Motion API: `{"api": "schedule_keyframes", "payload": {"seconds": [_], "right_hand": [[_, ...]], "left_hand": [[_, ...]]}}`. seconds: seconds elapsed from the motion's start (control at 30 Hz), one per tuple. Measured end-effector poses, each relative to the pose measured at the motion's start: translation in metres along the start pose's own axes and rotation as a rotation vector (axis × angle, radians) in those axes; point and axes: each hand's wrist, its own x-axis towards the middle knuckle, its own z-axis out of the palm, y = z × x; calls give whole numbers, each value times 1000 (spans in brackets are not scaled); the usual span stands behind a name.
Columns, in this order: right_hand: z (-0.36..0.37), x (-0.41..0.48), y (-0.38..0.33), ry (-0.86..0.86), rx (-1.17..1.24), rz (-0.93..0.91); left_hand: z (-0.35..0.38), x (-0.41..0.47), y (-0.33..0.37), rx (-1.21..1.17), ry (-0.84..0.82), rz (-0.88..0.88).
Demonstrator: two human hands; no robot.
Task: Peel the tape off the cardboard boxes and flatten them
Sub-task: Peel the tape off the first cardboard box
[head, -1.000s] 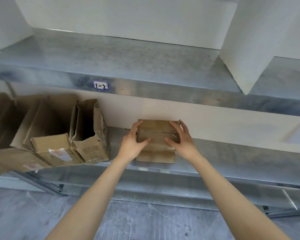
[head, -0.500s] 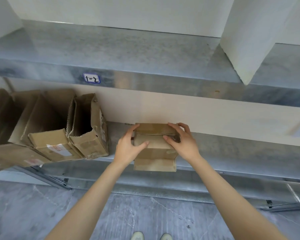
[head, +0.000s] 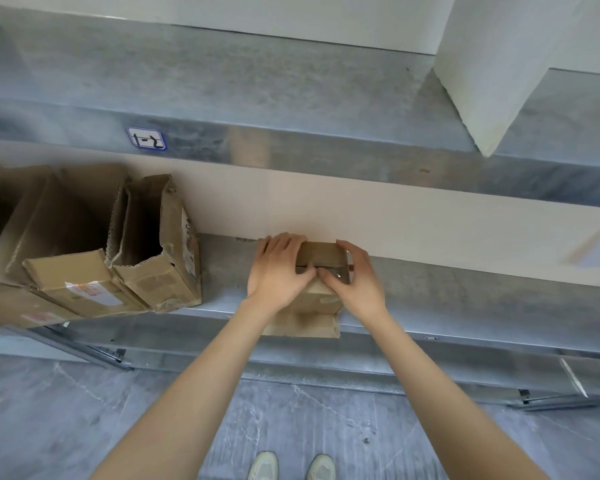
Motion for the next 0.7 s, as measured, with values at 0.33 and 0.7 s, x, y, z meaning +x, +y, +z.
{"api": "schedule_keyframes", "payload": {"seconds": [0.33, 0.7], "right_hand": [[-22, 12, 0, -4, 155, 111], [-17, 22, 1, -142, 195, 104]], "left_hand": [[0, -16, -1, -12, 163, -3], [5, -26, 2, 52, 229, 24]]}}
